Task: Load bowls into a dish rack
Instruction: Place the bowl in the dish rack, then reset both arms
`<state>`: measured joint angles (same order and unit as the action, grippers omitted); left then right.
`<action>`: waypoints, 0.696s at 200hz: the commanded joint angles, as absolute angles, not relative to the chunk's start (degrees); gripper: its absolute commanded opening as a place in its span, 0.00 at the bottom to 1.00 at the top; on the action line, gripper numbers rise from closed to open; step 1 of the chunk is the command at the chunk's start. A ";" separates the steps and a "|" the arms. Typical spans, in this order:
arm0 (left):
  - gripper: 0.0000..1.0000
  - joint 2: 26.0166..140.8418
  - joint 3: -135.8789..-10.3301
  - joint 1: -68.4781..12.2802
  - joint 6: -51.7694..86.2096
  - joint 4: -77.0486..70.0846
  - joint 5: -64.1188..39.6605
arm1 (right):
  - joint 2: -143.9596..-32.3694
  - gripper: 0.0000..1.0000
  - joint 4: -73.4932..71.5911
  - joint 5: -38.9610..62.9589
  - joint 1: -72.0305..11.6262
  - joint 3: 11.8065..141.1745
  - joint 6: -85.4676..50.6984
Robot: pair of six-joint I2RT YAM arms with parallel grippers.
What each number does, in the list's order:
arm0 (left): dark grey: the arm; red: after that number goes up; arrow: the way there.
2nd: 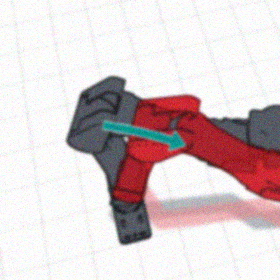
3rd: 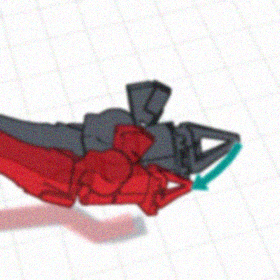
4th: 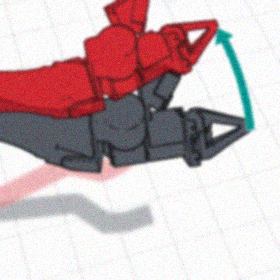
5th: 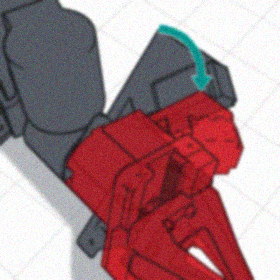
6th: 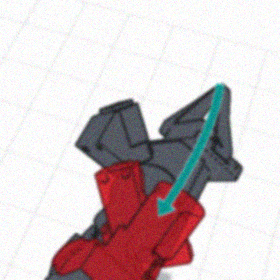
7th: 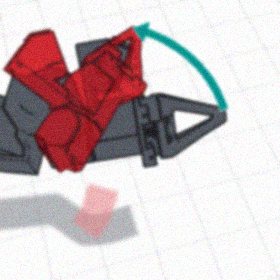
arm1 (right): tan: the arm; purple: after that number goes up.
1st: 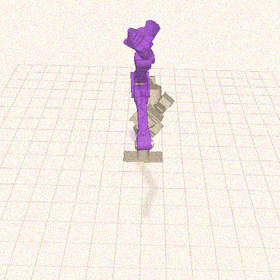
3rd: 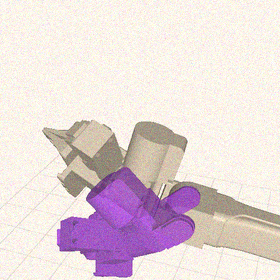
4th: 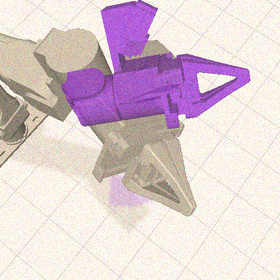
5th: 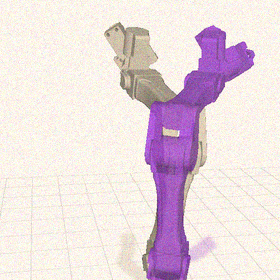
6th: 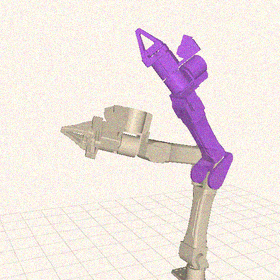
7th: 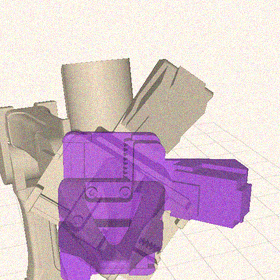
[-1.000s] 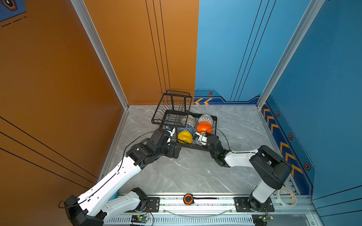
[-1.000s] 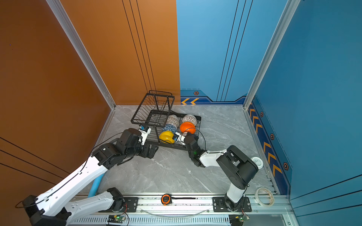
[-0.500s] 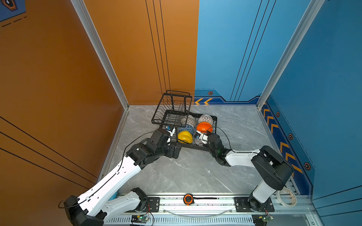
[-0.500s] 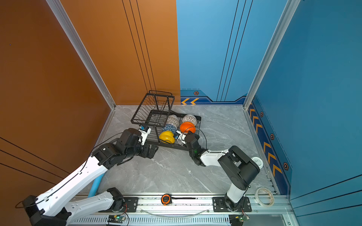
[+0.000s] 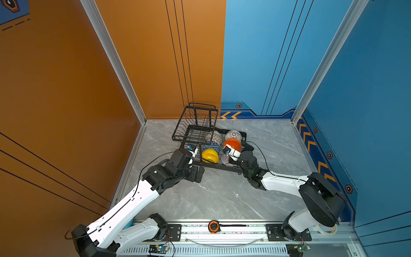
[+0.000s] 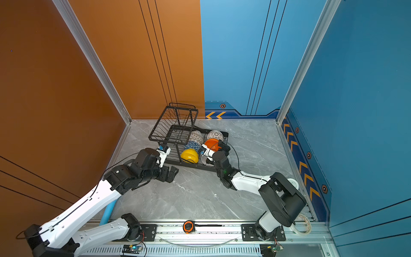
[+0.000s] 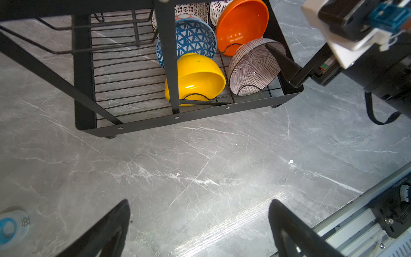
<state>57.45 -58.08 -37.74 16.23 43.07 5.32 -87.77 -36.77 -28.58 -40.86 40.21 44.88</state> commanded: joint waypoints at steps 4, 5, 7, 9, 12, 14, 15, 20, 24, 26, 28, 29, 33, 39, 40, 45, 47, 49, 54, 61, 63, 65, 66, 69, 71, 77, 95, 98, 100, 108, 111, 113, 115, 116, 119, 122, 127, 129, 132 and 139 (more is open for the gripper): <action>0.98 56.60 -57.74 -36.95 15.29 43.73 5.11 | -83.69 1.00 -37.01 -30.74 -40.60 39.31 42.54; 0.98 56.65 -57.74 -36.93 15.29 43.70 5.11 | -83.50 1.00 -36.96 -30.75 -40.60 39.25 42.45; 0.98 56.61 -57.74 -36.90 15.29 43.67 5.17 | -83.26 1.00 -36.99 -30.82 -40.60 39.21 42.28; 0.98 56.54 -57.79 -36.91 15.29 43.68 5.18 | -82.89 1.00 -36.87 -30.91 -40.61 39.18 42.06; 0.98 56.58 -57.75 -36.84 15.29 43.68 5.18 | -82.48 1.00 -36.62 -31.07 -40.61 39.00 41.75; 0.98 56.55 -57.75 -36.89 15.29 43.68 5.19 | -82.03 1.00 -36.49 -31.10 -40.61 38.91 41.57; 0.98 56.58 -57.74 -36.90 15.29 43.68 5.23 | -81.89 1.00 -36.39 -31.11 -40.65 38.88 41.49; 0.98 56.56 -57.79 -36.75 15.16 43.68 5.35 | -80.87 1.00 -36.22 -31.22 -40.61 38.58 40.96; 0.98 56.68 -57.83 -36.77 15.08 43.65 5.52 | -80.00 1.00 -36.13 -31.27 -40.58 38.33 40.46; 0.98 56.69 -57.83 -36.81 15.04 43.67 5.60 | -79.57 1.00 -36.04 -31.28 -40.60 38.21 40.15; 0.98 56.75 -57.83 -36.78 14.99 43.64 5.68 | -79.13 1.00 -35.93 -31.33 -40.65 38.05 39.88; 0.98 56.77 -57.83 -36.80 14.96 43.61 5.70 | -78.90 1.00 -35.89 -31.40 -40.63 38.01 39.71; 0.98 56.78 -57.82 -36.73 14.92 43.63 5.77 | -77.96 1.00 -35.51 -31.42 -40.61 37.84 39.04; 0.98 56.83 -57.83 -36.66 14.94 43.68 6.01 | -76.52 1.00 -34.51 -31.46 -40.60 37.77 38.08; 0.98 56.85 -57.83 -36.66 14.94 43.68 6.08 | -76.23 1.00 -34.31 -31.46 -40.60 37.78 37.94; 0.98 56.91 -57.83 -36.54 14.94 43.60 6.30 | -74.92 1.00 -33.24 -31.62 -40.67 37.63 37.04; 0.98 56.88 -57.83 -36.45 14.94 43.60 6.43 | -74.48 1.00 -32.72 -31.68 -40.67 37.62 36.70; 0.98 56.87 -57.83 -36.47 14.94 43.59 6.49 | -73.81 1.00 -32.28 -31.76 -40.62 37.62 36.29; 0.98 56.73 -57.75 -36.42 14.94 43.47 7.05 | -72.56 1.00 -31.36 -32.17 -40.61 37.47 35.29; 0.98 56.44 -57.33 -36.30 15.22 42.90 8.13 | -70.22 1.00 -30.18 -32.63 -40.61 37.08 33.47; 0.98 56.24 -57.27 -36.26 15.27 42.59 8.49 | -69.50 1.00 -29.87 -32.68 -40.58 36.91 33.07; 0.98 56.16 -56.83 -36.16 15.29 42.20 8.72 | -68.88 1.00 -29.28 -32.80 -39.72 36.80 32.84; 0.98 55.94 -56.83 -36.14 15.29 42.02 8.80 | -68.45 1.00 -29.28 -32.79 -39.28 36.73 32.14; 0.98 55.59 -56.40 -35.93 15.29 41.25 9.23 | -67.40 1.00 -28.35 -32.81 -38.78 36.47 31.65; 0.98 55.38 -56.02 -35.77 15.29 40.83 9.47 | -66.53 1.00 -28.15 -32.79 -38.66 36.28 30.69; 0.98 54.46 -54.94 -35.23 15.58 39.05 10.54 | -64.18 1.00 -26.28 -32.73 -38.23 35.73 28.99; 0.98 50.44 -50.20 -32.95 16.08 32.30 14.40 | -55.85 1.00 -20.06 -31.00 -35.68 33.81 21.41; 0.98 49.61 -49.43 -32.57 16.13 31.21 15.09 | -54.56 1.00 -18.90 -30.47 -34.88 33.43 19.90; 0.98 49.10 -48.79 -32.27 16.09 30.30 15.64 | -53.43 1.00 -18.37 -30.07 -34.47 33.08 18.93; 0.98 47.04 -46.28 -31.20 15.88 26.98 17.80 | -49.41 1.00 -16.98 -28.94 -32.11 31.41 14.73; 0.98 46.17 -45.45 -30.79 15.76 25.63 18.58 | -47.84 1.00 -16.89 -28.71 -31.16 30.63 13.09; 0.98 45.75 -44.67 -30.40 15.56 24.80 19.24 | -46.94 1.00 -16.92 -28.60 -30.51 29.96 12.15; 0.98 45.23 -44.04 -30.16 15.25 23.82 19.60 | -45.75 1.00 -16.91 -28.42 -29.84 29.33 10.99; 0.98 45.03 -43.68 -29.94 15.18 23.38 19.86 | -45.29 1.00 -16.94 -28.36 -29.51 28.95 10.55; 0.98 44.28 -42.61 -29.53 14.81 21.99 20.56 | -43.78 1.00 -16.92 -28.03 -28.59 27.99 9.01; 0.98 43.60 -41.65 -29.10 14.34 20.70 21.15 | -42.35 1.00 -16.89 -27.71 -27.44 27.01 7.62; 0.98 42.66 -39.82 -28.40 13.54 18.25 22.44 | -40.17 1.00 -16.63 -27.41 -25.60 25.51 5.34; 0.98 42.39 -39.18 -28.08 13.23 17.26 22.92 | -39.44 1.00 -16.46 -27.42 -24.86 24.83 4.54; 0.98 41.83 -37.98 -27.67 12.58 15.66 23.67 | -38.20 1.00 -16.23 -27.41 -23.89 23.95 3.25; 0.98 40.84 -35.24 -26.57 11.03 12.02 24.89 | -35.82 1.00 -15.68 -27.18 -21.64 22.06 0.84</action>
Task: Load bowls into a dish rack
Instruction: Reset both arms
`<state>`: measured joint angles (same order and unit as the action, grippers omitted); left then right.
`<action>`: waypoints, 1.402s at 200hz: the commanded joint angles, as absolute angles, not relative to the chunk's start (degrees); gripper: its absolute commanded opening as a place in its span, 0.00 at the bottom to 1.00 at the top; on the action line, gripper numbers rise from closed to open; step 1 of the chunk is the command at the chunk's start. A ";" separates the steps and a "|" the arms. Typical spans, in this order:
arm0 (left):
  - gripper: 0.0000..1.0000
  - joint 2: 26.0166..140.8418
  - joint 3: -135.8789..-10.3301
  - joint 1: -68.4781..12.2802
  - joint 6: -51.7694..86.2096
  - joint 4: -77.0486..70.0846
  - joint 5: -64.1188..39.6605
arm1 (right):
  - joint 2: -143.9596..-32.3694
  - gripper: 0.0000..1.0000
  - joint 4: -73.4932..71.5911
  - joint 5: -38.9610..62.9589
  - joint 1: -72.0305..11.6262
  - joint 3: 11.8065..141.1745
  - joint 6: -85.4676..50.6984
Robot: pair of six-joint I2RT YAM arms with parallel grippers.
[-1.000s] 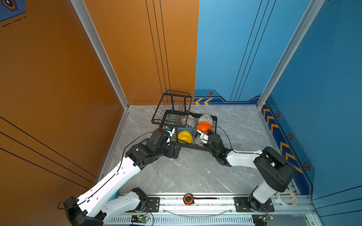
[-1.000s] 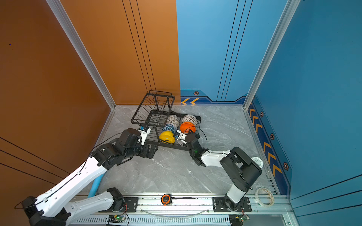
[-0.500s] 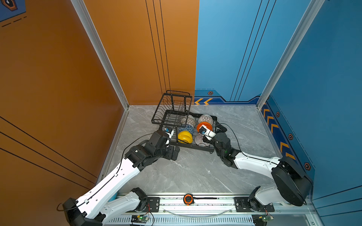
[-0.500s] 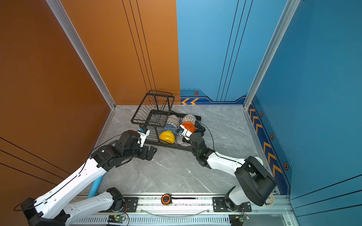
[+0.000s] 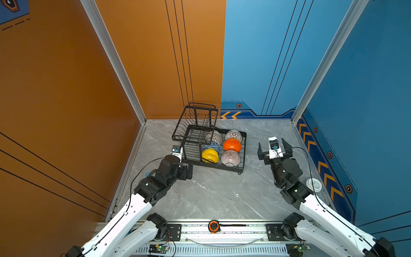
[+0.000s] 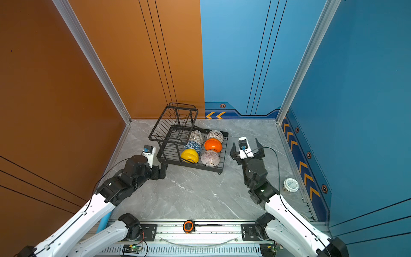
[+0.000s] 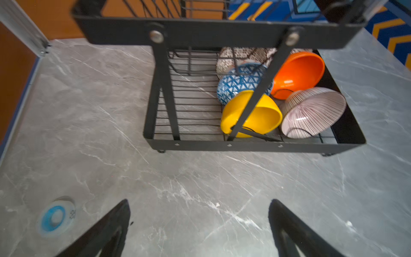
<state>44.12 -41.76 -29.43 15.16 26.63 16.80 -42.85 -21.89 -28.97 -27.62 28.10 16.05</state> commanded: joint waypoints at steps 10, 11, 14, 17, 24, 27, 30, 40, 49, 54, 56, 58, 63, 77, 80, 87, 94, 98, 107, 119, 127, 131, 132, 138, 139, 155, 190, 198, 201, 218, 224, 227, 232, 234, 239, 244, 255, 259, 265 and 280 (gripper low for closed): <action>0.98 39.83 -31.39 -24.93 9.23 5.25 26.09 | -33.39 1.00 -15.34 -27.49 -19.23 19.22 -1.52; 0.98 39.69 -31.12 -24.77 9.05 4.69 26.27 | -33.17 1.00 -15.40 -27.59 -19.02 19.02 -1.77; 0.98 39.50 -29.89 -24.22 8.66 2.87 26.68 | -32.76 1.00 -15.53 -27.83 -18.49 18.13 -2.25; 0.98 39.35 -28.81 -23.63 8.21 1.20 27.07 | -32.30 1.00 -15.75 -27.98 -17.88 17.36 -2.76; 0.98 39.17 -26.52 -22.32 7.40 -2.14 27.62 | -31.75 1.00 -16.40 -28.42 -16.67 15.49 -3.42; 0.98 39.24 -25.63 -21.64 7.19 -3.49 27.78 | -31.64 1.00 -16.79 -28.69 -16.21 14.75 -3.82; 0.98 39.35 -24.90 -20.92 7.03 -4.64 27.97 | -31.67 1.00 -17.19 -28.90 -15.73 14.10 -4.13; 0.98 39.84 -22.78 -18.37 6.53 -8.04 28.18 | -32.43 1.00 -19.18 -29.35 -14.11 12.20 -5.27; 0.98 40.78 -21.06 -15.76 6.34 -10.78 27.61 | -34.33 1.00 -22.09 -29.32 -12.54 10.54 -5.89; 0.98 41.50 -20.07 -14.21 6.19 -12.51 26.89 | -35.78 1.00 -23.64 -29.21 -11.66 9.90 -6.41; 0.98 41.79 -19.67 -13.68 6.12 -13.19 26.54 | -36.61 1.00 -24.32 -29.03 -11.31 9.72 -6.48; 0.98 42.11 -19.24 -13.02 6.03 -14.04 26.17 | -37.21 1.00 -24.87 -28.77 -10.83 9.44 -6.65; 0.98 43.16 -18.12 -11.37 5.84 -16.41 25.44 | -39.16 1.00 -26.50 -27.90 -9.86 9.07 -6.76; 0.98 47.06 -15.35 -6.69 7.47 -22.57 23.65 | -44.98 1.00 -31.97 -26.10 -7.63 8.30 -7.14; 0.98 48.12 -15.06 -5.77 8.09 -23.61 22.93 | -46.38 1.00 -33.39 -25.76 -7.15 8.20 -7.23; 0.98 50.66 -14.52 -3.65 9.05 -26.46 21.04 | -49.75 1.00 -36.37 -24.80 -6.08 8.00 -7.35; 0.98 53.55 -14.32 -2.18 9.29 -28.69 19.46 | -53.17 1.00 -38.97 -24.13 -5.12 8.29 -7.49; 0.98 55.08 -14.47 -1.71 9.28 -29.85 18.95 | -55.18 1.00 -40.08 -23.77 -4.70 8.49 -7.50; 0.98 58.75 -14.96 -1.00 8.72 -31.82 18.16 | -59.78 1.00 -42.92 -22.68 -3.84 9.28 -7.44; 0.98 63.22 -15.68 -0.75 7.85 -34.78 17.95 | -64.82 1.00 -46.40 -21.78 -3.35 10.38 -7.32; 0.98 65.78 -15.93 -0.64 7.45 -36.83 17.81 | -68.49 1.00 -49.01 -21.44 -3.25 11.10 -7.10; 0.98 66.88 -15.90 -0.57 7.39 -37.98 17.73 | -70.14 1.00 -50.71 -21.54 -3.16 11.43 -6.81; 0.98 67.28 -15.95 -0.55 7.39 -38.33 17.74 | -70.40 1.00 -51.11 -21.49 -3.21 11.51 -6.70; 0.98 68.98 -15.98 -0.40 7.32 -40.03 17.67 | -72.12 1.00 -52.39 -21.13 -3.25 12.06 -6.47; 0.98 69.25 -15.99 -0.38 7.31 -40.27 17.67 | -72.36 1.00 -52.47 -21.07 -3.16 12.18 -6.49; 0.98 73.63 -16.17 -0.01 7.25 -44.49 17.27 | -76.67 1.00 -52.36 -20.53 -2.86 14.97 -6.33; 0.98 78.71 -20.05 0.35 4.45 -44.94 12.97 | -88.25 1.00 -57.86 -19.71 -5.08 18.39 -3.55; 0.98 80.45 -19.68 0.51 3.95 -47.11 11.78 | -89.65 1.00 -58.77 -20.78 -6.27 18.97 -2.03; 0.98 81.56 -19.25 0.49 3.92 -49.09 11.96 | -89.33 1.00 -58.48 -20.57 -6.09 18.84 -2.25; 0.98 89.56 -17.30 0.16 2.88 -60.97 10.56 | -88.96 1.00 -55.86 -19.92 -5.25 19.79 -3.40; 0.98 91.32 -17.46 -0.17 1.76 -64.24 10.27 | -89.02 1.00 -55.85 -18.78 -4.70 19.89 -3.59; 0.98 90.81 -17.79 -0.41 1.60 -62.82 10.05 | -88.84 1.00 -55.06 -18.30 -4.54 20.12 -3.81; 0.98 89.16 -18.89 -0.56 1.66 -58.11 10.03 | -88.61 1.00 -53.93 -17.63 -4.18 20.48 -4.02; 0.98 88.58 -19.40 -0.65 1.73 -55.86 10.20 | -88.60 1.00 -53.74 -17.31 -4.03 20.52 -4.10; 0.98 88.04 -20.58 -0.68 1.94 -52.31 10.55 | -88.68 1.00 -53.97 -16.82 -3.81 20.53 -4.22; 0.98 88.66 -21.21 -0.67 1.73 -52.04 10.24 | -88.84 1.00 -54.37 -16.82 -3.78 20.39 -4.19; 0.98 89.74 -20.73 -1.30 0.90 -55.32 10.86 | -88.70 1.00 -53.97 -16.79 -3.78 20.48 -4.20; 0.98 89.70 -20.77 -1.25 0.87 -54.97 10.90 | -88.72 1.00 -54.09 -16.85 -3.73 20.52 -4.17; 0.98 89.57 -20.83 -1.24 0.92 -54.59 10.83 | -88.69 1.00 -54.14 -16.82 -3.76 20.38 -4.22; 0.98 89.64 -20.87 -1.23 0.92 -54.67 10.90 | -88.73 1.00 -54.34 -16.83 -3.78 20.35 -4.17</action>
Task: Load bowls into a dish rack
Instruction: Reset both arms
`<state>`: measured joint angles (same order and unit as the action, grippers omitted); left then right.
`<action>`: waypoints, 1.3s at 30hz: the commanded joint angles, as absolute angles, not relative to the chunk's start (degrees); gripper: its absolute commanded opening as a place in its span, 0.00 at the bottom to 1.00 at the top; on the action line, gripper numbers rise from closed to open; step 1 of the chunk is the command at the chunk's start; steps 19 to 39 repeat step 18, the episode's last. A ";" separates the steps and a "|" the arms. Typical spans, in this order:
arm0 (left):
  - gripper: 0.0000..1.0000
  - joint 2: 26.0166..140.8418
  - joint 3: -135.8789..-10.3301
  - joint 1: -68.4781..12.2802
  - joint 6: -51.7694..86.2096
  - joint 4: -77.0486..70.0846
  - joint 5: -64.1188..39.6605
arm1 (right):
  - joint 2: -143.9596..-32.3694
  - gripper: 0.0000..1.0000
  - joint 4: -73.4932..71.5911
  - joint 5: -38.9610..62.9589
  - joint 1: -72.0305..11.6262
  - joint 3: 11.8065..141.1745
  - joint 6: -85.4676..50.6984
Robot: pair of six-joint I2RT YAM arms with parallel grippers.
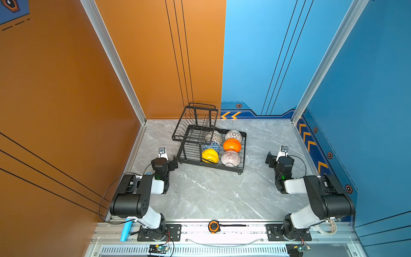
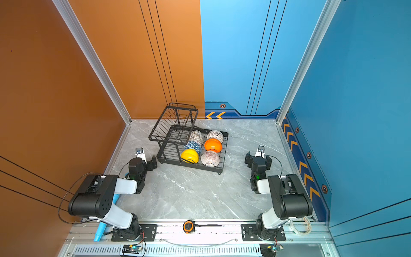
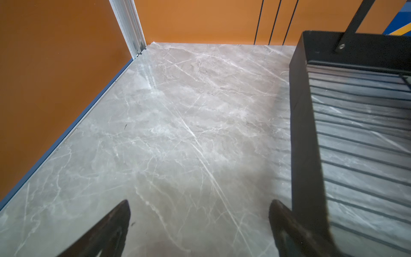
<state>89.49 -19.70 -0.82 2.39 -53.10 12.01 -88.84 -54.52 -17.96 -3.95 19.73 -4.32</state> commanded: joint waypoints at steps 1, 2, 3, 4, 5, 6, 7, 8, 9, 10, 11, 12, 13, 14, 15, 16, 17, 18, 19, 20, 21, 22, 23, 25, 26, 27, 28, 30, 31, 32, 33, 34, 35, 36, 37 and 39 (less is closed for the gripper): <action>0.98 89.60 -20.85 -1.23 0.95 -54.67 10.90 | -88.70 1.00 -54.28 -16.85 -3.78 20.37 -4.20; 0.98 89.64 -20.88 -1.27 0.94 -54.67 10.89 | -88.68 1.00 -54.29 -16.83 -3.77 20.37 -4.17; 0.98 89.60 -20.84 -1.25 0.92 -54.67 10.87 | -88.68 1.00 -54.29 -16.87 -3.78 20.30 -4.16; 0.98 89.63 -20.91 -1.21 0.95 -54.68 10.85 | -88.68 1.00 -54.31 -16.86 -3.76 20.35 -4.15; 0.98 89.65 -20.84 -1.23 0.89 -54.67 10.91 | -88.68 1.00 -54.32 -16.87 -3.77 20.34 -4.22; 0.98 89.54 -20.84 -1.30 0.90 -54.71 10.89 | -88.68 1.00 -54.25 -16.87 -3.74 20.37 -4.21; 0.98 89.50 -20.83 -1.23 0.91 -54.67 10.90 | -88.68 1.00 -54.31 -16.87 -3.78 20.34 -4.16; 0.98 89.53 -20.82 -1.23 0.88 -54.67 10.90 | -88.68 1.00 -54.31 -16.85 -3.78 20.37 -4.22; 0.98 89.49 -20.77 -1.26 0.93 -54.67 10.85 | -88.68 1.00 -54.31 -16.87 -3.78 20.33 -4.21; 0.98 89.55 -20.78 -1.32 0.90 -54.67 10.84 | -88.68 1.00 -54.31 -16.87 -3.78 20.33 -4.17; 0.98 89.50 -20.82 -1.32 0.88 -54.75 10.97 | -88.68 1.00 -54.32 -16.87 -3.76 20.35 -4.22; 0.98 89.51 -20.81 -1.39 0.92 -54.75 11.06 | -88.68 1.00 -54.32 -16.83 -3.77 20.39 -4.20; 0.98 89.49 -20.74 -1.54 0.88 -54.74 11.21 | -88.68 1.00 -54.32 -16.86 -3.71 20.39 -4.17; 0.98 89.49 -20.78 -1.66 0.63 -54.70 11.46 | -88.68 1.00 -54.24 -16.83 -3.77 20.41 -4.16; 0.98 89.48 -20.79 -1.75 0.59 -54.68 11.68 | -88.73 1.00 -54.23 -16.79 -3.78 20.39 -4.16; 0.98 89.53 -20.87 -1.99 0.37 -54.75 11.82 | -88.75 1.00 -54.23 -16.74 -3.78 20.37 -4.18; 0.98 89.49 -20.77 -2.52 -0.06 -54.76 12.29 | -88.70 1.00 -54.29 -16.79 -3.77 20.30 -4.22; 0.98 89.56 -20.77 -3.16 -0.72 -54.82 12.77 | -88.68 1.00 -54.44 -16.87 -3.79 20.22 -4.09; 0.98 89.56 -20.77 -3.16 -0.72 -54.82 12.77 | -88.68 1.00 -54.44 -16.87 -3.79 20.22 -4.09; 0.98 89.56 -20.77 -3.16 -0.72 -54.82 12.77 | -88.68 1.00 -54.44 -16.87 -3.79 20.22 -4.09; 0.98 89.56 -20.77 -3.16 -0.72 -54.82 12.77 | -88.68 1.00 -54.44 -16.87 -3.79 20.22 -4.09; 0.98 89.56 -20.77 -3.16 -0.72 -54.82 12.77 | -88.68 1.00 -54.44 -16.87 -3.79 20.22 -4.09; 0.98 89.56 -20.77 -3.16 -0.72 -54.82 12.77 | -88.68 1.00 -54.44 -16.87 -3.79 20.22 -4.09; 0.98 89.56 -20.77 -3.16 -0.72 -54.82 12.77 | -88.68 1.00 -54.44 -16.87 -3.79 20.22 -4.09; 0.98 89.56 -20.77 -3.16 -0.72 -54.82 12.77 | -88.68 1.00 -54.44 -16.87 -3.79 20.22 -4.09; 0.98 89.56 -20.77 -3.16 -0.72 -54.82 12.77 | -88.68 1.00 -54.44 -16.87 -3.79 20.22 -4.09; 0.98 89.56 -20.77 -3.16 -0.72 -54.82 12.77 | -88.68 1.00 -54.44 -16.87 -3.79 20.22 -4.09; 0.98 89.56 -20.77 -3.16 -0.72 -54.82 12.77 | -88.68 1.00 -54.44 -16.87 -3.79 20.22 -4.09; 0.98 89.56 -20.77 -3.16 -0.72 -54.82 12.77 | -88.68 1.00 -54.44 -16.87 -3.79 20.22 -4.09; 0.98 89.56 -20.77 -3.16 -0.72 -54.82 12.77 | -88.68 1.00 -54.44 -16.87 -3.79 20.22 -4.09; 0.98 89.56 -20.77 -3.16 -0.72 -54.82 12.77 | -88.68 1.00 -54.44 -16.87 -3.79 20.22 -4.09; 0.98 89.56 -20.77 -3.16 -0.72 -54.82 12.77 | -88.68 1.00 -54.44 -16.87 -3.79 20.22 -4.09; 0.98 89.56 -20.77 -3.16 -0.72 -54.82 12.77 | -88.68 1.00 -54.44 -16.87 -3.79 20.22 -4.09; 0.98 89.56 -20.77 -3.16 -0.72 -54.82 12.77 | -88.68 1.00 -54.44 -16.87 -3.79 20.22 -4.09; 0.98 89.56 -20.77 -3.16 -0.72 -54.82 12.77 | -88.68 1.00 -54.44 -16.87 -3.79 20.22 -4.09; 0.98 89.56 -20.77 -3.16 -0.72 -54.82 12.77 | -88.68 1.00 -54.44 -16.87 -3.79 20.22 -4.09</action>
